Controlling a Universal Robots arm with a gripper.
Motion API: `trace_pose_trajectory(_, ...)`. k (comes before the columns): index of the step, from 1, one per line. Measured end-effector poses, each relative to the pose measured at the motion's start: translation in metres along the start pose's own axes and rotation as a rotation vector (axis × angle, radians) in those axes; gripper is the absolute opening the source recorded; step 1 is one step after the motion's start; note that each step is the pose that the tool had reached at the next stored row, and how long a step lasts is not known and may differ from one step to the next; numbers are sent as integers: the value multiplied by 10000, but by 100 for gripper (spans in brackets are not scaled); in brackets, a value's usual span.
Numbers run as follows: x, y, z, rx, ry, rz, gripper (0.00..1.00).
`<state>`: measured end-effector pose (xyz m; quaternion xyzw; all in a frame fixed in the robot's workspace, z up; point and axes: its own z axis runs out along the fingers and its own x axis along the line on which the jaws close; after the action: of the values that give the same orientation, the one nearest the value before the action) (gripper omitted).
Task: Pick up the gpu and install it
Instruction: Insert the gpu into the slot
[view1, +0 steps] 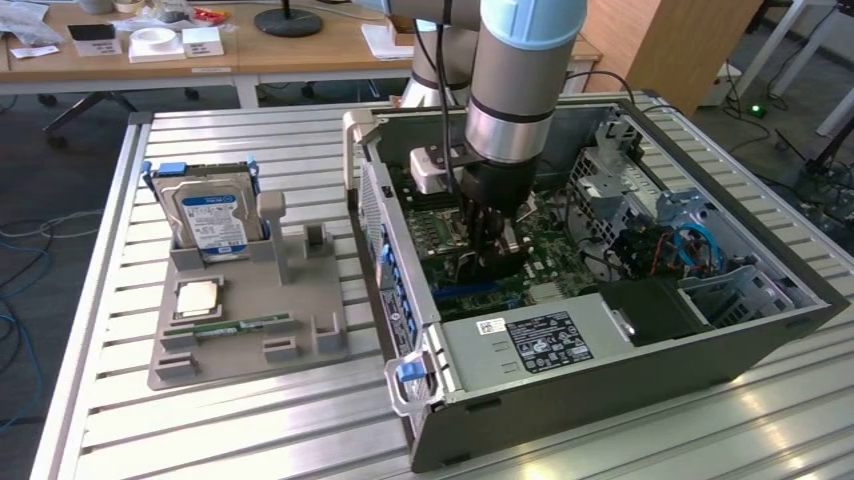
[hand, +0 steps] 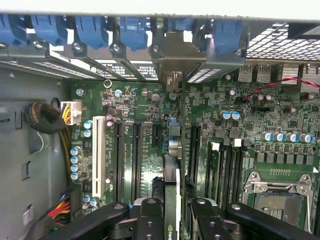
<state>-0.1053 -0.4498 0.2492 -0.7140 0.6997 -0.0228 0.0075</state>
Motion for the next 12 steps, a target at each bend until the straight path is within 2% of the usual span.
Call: trace_pose_trajectory(12, 0, 1, 8, 1, 4, 89, 26)
